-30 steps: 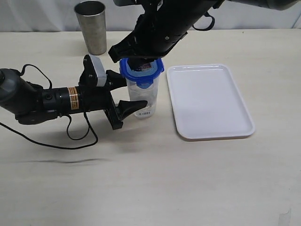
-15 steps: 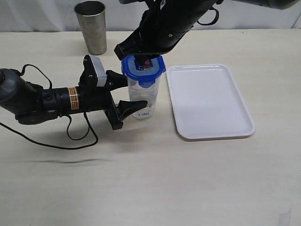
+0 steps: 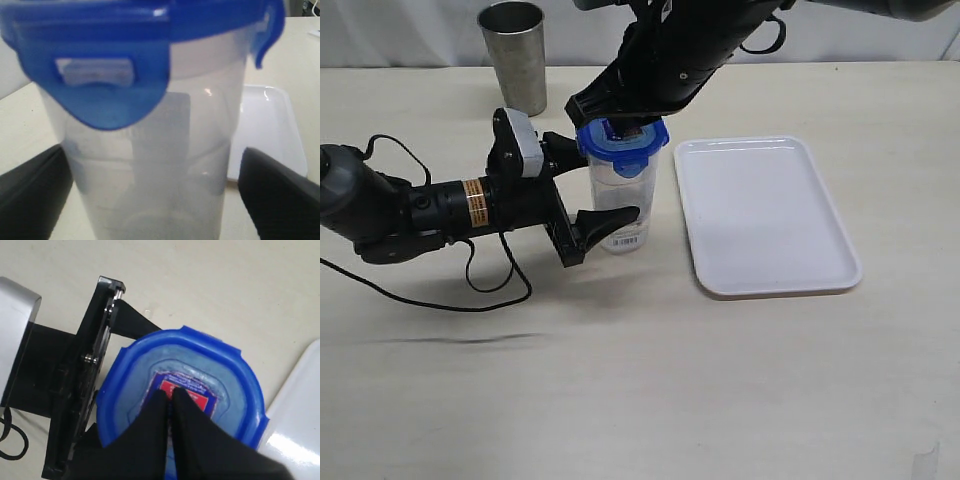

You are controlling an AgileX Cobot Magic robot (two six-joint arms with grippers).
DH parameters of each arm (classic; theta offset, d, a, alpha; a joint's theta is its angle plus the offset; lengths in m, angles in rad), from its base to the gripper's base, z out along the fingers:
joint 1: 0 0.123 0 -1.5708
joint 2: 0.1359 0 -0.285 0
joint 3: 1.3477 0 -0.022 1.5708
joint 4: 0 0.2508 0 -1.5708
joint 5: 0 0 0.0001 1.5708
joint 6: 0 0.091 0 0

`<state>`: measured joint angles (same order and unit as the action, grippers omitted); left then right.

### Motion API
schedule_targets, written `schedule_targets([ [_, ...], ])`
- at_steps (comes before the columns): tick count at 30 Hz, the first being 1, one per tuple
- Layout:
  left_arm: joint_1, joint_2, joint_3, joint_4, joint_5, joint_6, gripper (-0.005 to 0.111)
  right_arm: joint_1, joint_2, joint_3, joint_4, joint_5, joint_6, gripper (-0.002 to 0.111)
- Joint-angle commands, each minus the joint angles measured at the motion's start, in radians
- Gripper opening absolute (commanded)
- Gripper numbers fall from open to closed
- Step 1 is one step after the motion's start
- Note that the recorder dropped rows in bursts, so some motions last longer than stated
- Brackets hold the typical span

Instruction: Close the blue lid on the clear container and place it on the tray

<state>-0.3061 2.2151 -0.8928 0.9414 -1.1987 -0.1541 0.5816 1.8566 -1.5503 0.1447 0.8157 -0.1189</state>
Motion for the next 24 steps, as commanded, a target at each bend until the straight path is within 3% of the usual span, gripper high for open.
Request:
schedule_targets([
  [1, -0.008, -0.01, -0.01, -0.019, -0.022, 0.007, 0.085, -0.009, 0.015, 0.011, -0.019, 0.041, 0.007, 0.004],
  [4, -0.019, -0.01, -0.01, -0.036, -0.022, 0.007, 0.085, -0.009, 0.015, 0.011, -0.019, 0.041, 0.007, 0.004],
  [7, -0.069, -0.01, -0.038, -0.065, 0.032, 0.007, 0.085, -0.009, 0.015, 0.011, -0.019, 0.041, 0.007, 0.004],
  [11, -0.083, -0.01, -0.058, -0.09, 0.085, 0.007, 0.077, -0.009, 0.015, 0.011, -0.001, 0.043, 0.007, 0.004],
  [16, -0.09, 0.012, -0.058, -0.09, 0.085, 0.007, 0.054, -0.009, 0.015, 0.011, -0.001, 0.043, 0.007, 0.004],
  [17, -0.09, 0.022, -0.058, -0.09, 0.085, 0.007, 0.044, -0.009, 0.015, 0.011, -0.001, 0.045, 0.007, 0.004],
  [19, -0.09, 0.025, -0.058, -0.088, 0.093, -0.003, 0.011, -0.009, 0.013, 0.009, -0.001, 0.057, 0.007, 0.004],
  [20, -0.088, 0.025, -0.058, -0.088, 0.09, -0.003, 0.0, -0.009, 0.008, -0.004, -0.001, 0.076, 0.002, 0.004],
  [24, -0.069, 0.021, -0.058, -0.078, 0.082, -0.004, 0.0, -0.009, -0.041, -0.03, -0.003, 0.092, 0.0, 0.004],
])
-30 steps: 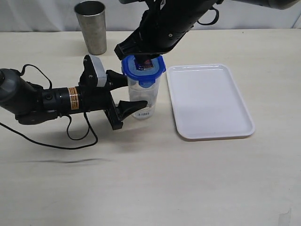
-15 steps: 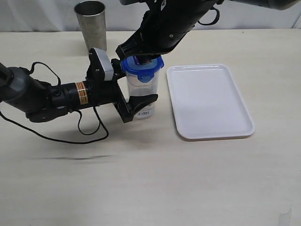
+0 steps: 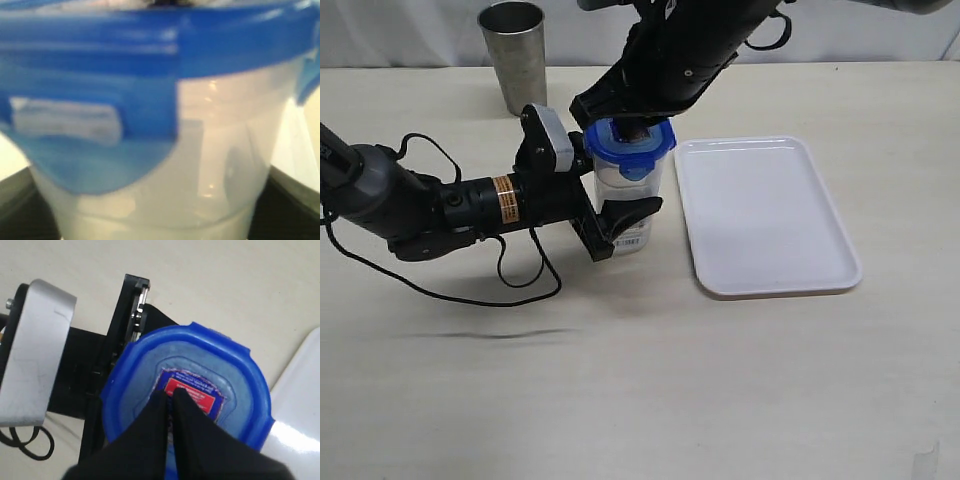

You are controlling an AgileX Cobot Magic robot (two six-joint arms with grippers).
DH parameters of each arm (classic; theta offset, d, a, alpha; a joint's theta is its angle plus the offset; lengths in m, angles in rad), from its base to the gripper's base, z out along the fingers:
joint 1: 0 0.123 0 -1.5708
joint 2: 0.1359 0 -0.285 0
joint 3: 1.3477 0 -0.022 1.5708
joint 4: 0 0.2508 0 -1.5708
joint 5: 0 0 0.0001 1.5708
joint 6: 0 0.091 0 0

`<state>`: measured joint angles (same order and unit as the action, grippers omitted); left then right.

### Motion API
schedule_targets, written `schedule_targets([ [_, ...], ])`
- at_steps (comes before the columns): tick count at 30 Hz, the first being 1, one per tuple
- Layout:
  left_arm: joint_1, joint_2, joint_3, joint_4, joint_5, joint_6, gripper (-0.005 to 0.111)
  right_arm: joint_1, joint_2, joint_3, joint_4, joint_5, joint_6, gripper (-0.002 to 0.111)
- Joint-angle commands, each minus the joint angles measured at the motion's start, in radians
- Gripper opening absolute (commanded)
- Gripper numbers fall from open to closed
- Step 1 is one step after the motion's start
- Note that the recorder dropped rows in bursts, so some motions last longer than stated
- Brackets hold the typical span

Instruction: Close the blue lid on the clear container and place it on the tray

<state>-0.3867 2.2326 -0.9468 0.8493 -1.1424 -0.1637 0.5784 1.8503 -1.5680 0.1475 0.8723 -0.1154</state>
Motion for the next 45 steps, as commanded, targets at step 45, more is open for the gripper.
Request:
schedule_targets([
  [45, -0.284, -0.157, -0.291, 0.052, 0.55, -0.256, 0.0, -0.006, -1.402, 0.884, 0.003, -0.485, -0.019, 0.004],
])
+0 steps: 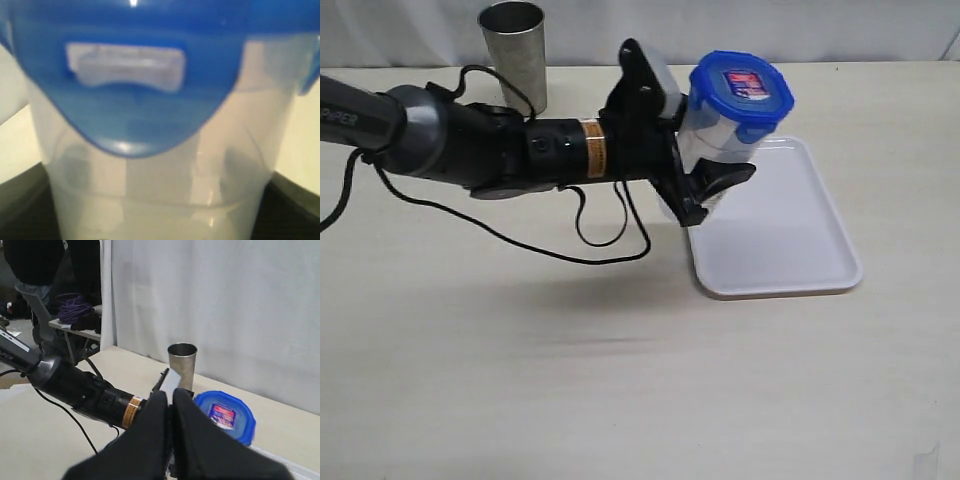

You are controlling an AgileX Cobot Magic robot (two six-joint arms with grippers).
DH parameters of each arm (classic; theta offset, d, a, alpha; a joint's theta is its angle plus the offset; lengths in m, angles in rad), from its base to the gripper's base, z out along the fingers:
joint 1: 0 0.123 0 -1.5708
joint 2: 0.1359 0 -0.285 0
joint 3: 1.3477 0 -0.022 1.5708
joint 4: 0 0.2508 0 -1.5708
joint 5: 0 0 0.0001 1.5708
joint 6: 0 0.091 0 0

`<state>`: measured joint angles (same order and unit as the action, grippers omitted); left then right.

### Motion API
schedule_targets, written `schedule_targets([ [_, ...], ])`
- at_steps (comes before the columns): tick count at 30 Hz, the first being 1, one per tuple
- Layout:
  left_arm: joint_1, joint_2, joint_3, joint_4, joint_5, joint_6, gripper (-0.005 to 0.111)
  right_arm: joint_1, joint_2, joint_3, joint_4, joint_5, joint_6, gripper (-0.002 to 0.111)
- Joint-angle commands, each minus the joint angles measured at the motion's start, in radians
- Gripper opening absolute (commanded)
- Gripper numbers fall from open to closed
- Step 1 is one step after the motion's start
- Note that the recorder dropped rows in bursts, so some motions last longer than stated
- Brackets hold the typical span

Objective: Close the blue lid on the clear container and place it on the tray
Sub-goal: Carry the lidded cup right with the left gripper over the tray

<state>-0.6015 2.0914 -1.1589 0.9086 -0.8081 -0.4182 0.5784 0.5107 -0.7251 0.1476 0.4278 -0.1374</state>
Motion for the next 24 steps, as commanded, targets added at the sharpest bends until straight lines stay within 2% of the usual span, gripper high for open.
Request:
schedule_targets([
  [1, -0.089, -0.016, -0.098, -0.002, 0.269, 0.012, 0.0, -0.006, -0.081, 0.051, 0.003, -0.049, 0.003, 0.004],
  [3, -0.137, -0.016, -0.153, -0.002, 0.434, 0.094, 0.0, -0.006, -0.126, 0.075, 0.003, -0.068, 0.003, 0.004],
  [6, -0.209, -0.016, -0.241, -0.002, 0.773, 0.276, 0.0, -0.006, -0.176, 0.098, 0.003, -0.09, 0.003, 0.004],
  [11, -0.274, -0.016, -0.32, 0.004, 1.091, 0.618, 0.0, -0.006, -0.199, 0.1, 0.0, -0.09, -0.005, 0.004],
  [12, -0.28, -0.016, -0.325, 0.021, 1.115, 0.647, 0.0, -0.006, -0.199, 0.1, 0.0, -0.09, -0.005, 0.004],
  [17, -0.32, -0.016, -0.325, 0.325, 1.332, 0.652, 0.0, -0.006, -0.199, 0.1, -0.006, -0.09, -0.004, 0.004],
  [24, -0.353, -0.016, -0.325, 0.493, 1.438, 0.65, 0.0, -0.006, -0.199, 0.1, -0.006, -0.09, -0.004, 0.004],
])
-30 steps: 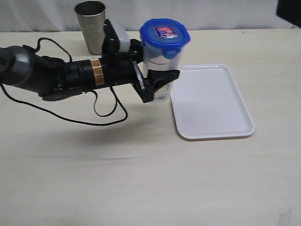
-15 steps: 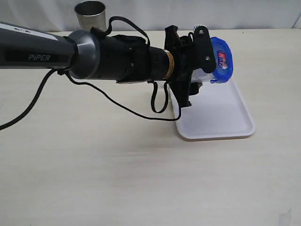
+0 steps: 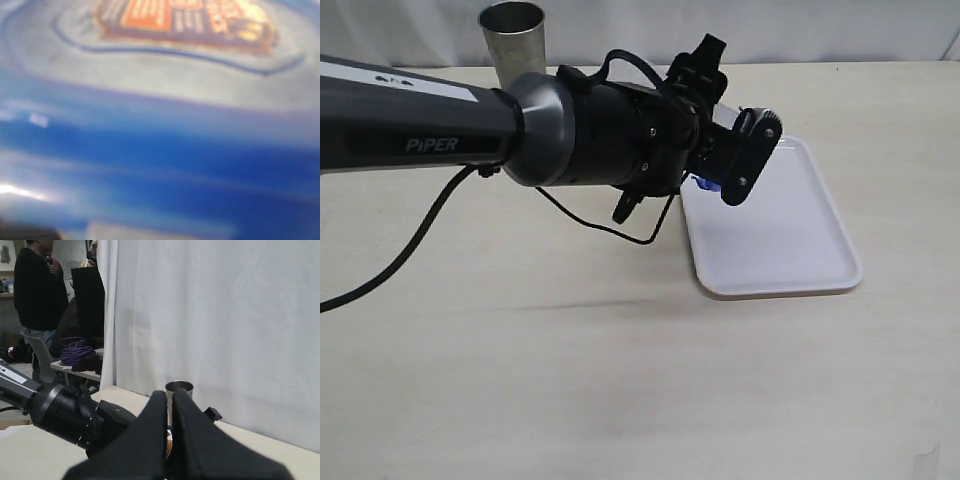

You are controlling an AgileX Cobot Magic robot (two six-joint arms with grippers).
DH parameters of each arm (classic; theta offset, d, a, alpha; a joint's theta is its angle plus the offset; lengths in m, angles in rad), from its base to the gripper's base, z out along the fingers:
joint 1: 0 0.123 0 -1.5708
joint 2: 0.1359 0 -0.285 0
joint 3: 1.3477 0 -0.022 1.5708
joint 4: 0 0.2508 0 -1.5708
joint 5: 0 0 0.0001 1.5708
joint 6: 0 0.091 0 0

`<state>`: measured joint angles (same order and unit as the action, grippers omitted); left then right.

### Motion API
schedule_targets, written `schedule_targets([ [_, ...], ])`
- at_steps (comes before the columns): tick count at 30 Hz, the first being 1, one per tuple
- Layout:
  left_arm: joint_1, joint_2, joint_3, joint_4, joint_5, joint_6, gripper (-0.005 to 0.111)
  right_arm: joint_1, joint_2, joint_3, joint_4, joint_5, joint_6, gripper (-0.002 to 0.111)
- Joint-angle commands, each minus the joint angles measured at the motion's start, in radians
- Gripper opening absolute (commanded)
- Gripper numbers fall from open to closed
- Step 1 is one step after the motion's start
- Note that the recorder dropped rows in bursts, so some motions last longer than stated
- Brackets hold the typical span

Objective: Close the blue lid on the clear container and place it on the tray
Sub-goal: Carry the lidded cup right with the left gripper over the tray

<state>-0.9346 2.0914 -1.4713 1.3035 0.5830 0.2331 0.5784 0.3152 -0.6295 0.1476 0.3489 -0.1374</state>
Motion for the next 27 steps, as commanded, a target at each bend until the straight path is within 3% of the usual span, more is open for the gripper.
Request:
schedule_targets([
  [1, -0.027, -0.016, -0.013, 0.106, 0.047, -0.001, 0.0, -0.006, -0.003, 0.005, -0.006, -0.011, -0.004, 0.004],
  [11, -0.054, -0.016, -0.013, 0.212, 0.065, 0.002, 0.0, -0.006, -0.003, 0.005, -0.006, -0.011, -0.004, 0.004],
  [18, -0.078, -0.016, -0.013, 0.362, 0.159, 0.002, 0.0, -0.006, -0.003, 0.005, -0.006, -0.011, -0.004, 0.004],
  [27, -0.089, -0.016, -0.013, 0.358, 0.132, 0.0, 0.0, -0.006, -0.003, 0.005, -0.005, -0.011, -0.009, 0.004],
])
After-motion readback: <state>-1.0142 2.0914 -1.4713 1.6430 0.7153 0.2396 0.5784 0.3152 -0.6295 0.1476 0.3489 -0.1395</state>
